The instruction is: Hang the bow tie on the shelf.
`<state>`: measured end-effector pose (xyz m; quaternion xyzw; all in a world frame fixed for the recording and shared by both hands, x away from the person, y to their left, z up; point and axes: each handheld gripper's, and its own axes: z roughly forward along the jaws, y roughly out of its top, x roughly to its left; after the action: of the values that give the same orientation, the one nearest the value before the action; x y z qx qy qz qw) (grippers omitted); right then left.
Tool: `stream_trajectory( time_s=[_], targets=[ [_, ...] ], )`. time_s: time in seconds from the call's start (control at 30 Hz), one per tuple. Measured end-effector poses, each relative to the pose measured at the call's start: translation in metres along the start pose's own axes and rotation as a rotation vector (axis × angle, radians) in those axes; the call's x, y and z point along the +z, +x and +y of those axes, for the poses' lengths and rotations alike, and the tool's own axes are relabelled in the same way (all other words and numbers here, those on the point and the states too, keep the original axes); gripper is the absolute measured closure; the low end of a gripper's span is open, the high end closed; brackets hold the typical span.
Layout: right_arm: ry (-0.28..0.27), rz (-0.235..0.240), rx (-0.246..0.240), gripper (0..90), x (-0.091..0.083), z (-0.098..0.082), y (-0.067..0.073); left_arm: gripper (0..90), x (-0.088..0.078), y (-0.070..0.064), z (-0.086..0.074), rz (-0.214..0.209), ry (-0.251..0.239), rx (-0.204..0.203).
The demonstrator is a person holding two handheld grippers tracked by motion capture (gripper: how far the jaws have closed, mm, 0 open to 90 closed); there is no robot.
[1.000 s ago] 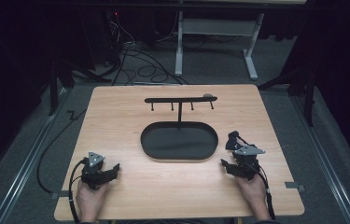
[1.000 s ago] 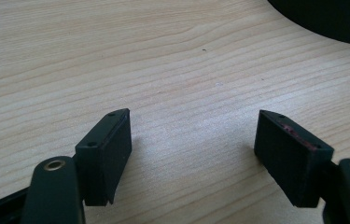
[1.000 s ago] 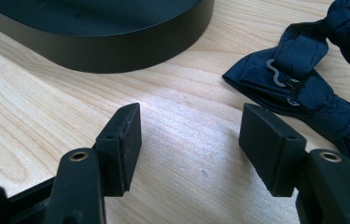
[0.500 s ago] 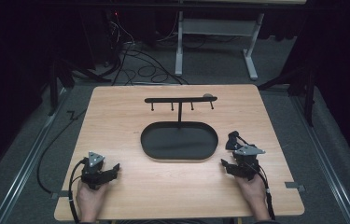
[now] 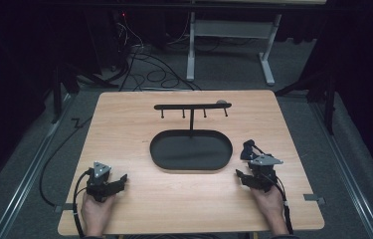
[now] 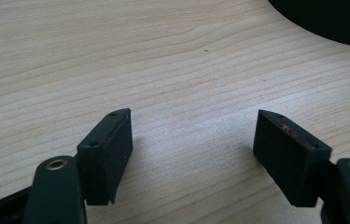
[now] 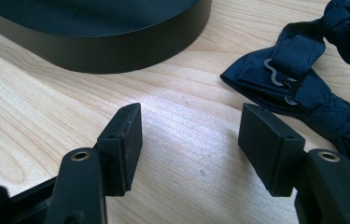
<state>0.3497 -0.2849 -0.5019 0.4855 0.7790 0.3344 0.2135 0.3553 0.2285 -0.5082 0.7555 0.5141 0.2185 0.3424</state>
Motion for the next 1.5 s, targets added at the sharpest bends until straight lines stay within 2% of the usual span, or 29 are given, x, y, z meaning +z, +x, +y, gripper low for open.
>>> stream_trajectory(
  time_s=[0.27, 0.5, 0.6, 0.73, 0.83, 0.93, 1.07, 1.2, 1.5],
  targets=[
    [-0.007, -0.005, -0.004, 46.0, -0.002, -0.002, -0.001, 28.6, 0.000, 0.000, 0.000, 0.001, -0.002, 0.000],
    [-0.050, 0.003, 0.058, 48.5, -0.015, -0.009, -0.007, 28.8, 0.000, 0.000, 0.000, 0.003, -0.002, 0.001],
    [-0.050, -0.009, 0.047, 51.1, -0.019, -0.012, -0.006, 28.8, 0.000, 0.000, 0.000, 0.004, -0.002, 0.000],
    [-0.069, -0.007, 0.058, 52.0, -0.024, -0.016, -0.007, 28.8, 0.000, -0.002, 0.000, 0.011, -0.003, -0.007],
    [-0.082, -0.045, 0.031, 52.3, -0.029, -0.020, -0.007, 28.7, 0.000, -0.002, -0.001, 0.012, -0.005, -0.009],
    [-0.090, -0.048, 0.044, 52.3, -0.033, -0.022, -0.008, 28.7, 0.000, -0.002, -0.001, 0.012, -0.005, -0.009],
    [-0.107, -0.091, 0.072, 54.0, -0.040, -0.025, -0.016, 28.7, 0.000, -0.002, -0.001, 0.012, -0.005, -0.009],
    [-0.123, -0.080, 0.104, 54.8, -0.045, -0.026, -0.022, 28.3, -0.001, -0.002, -0.001, 0.009, 0.000, -0.005],
    [-0.134, -0.102, 0.166, 59.1, -0.047, -0.019, -0.036, 27.9, -0.001, -0.002, -0.001, 0.004, -0.001, 0.001]
  ],
)
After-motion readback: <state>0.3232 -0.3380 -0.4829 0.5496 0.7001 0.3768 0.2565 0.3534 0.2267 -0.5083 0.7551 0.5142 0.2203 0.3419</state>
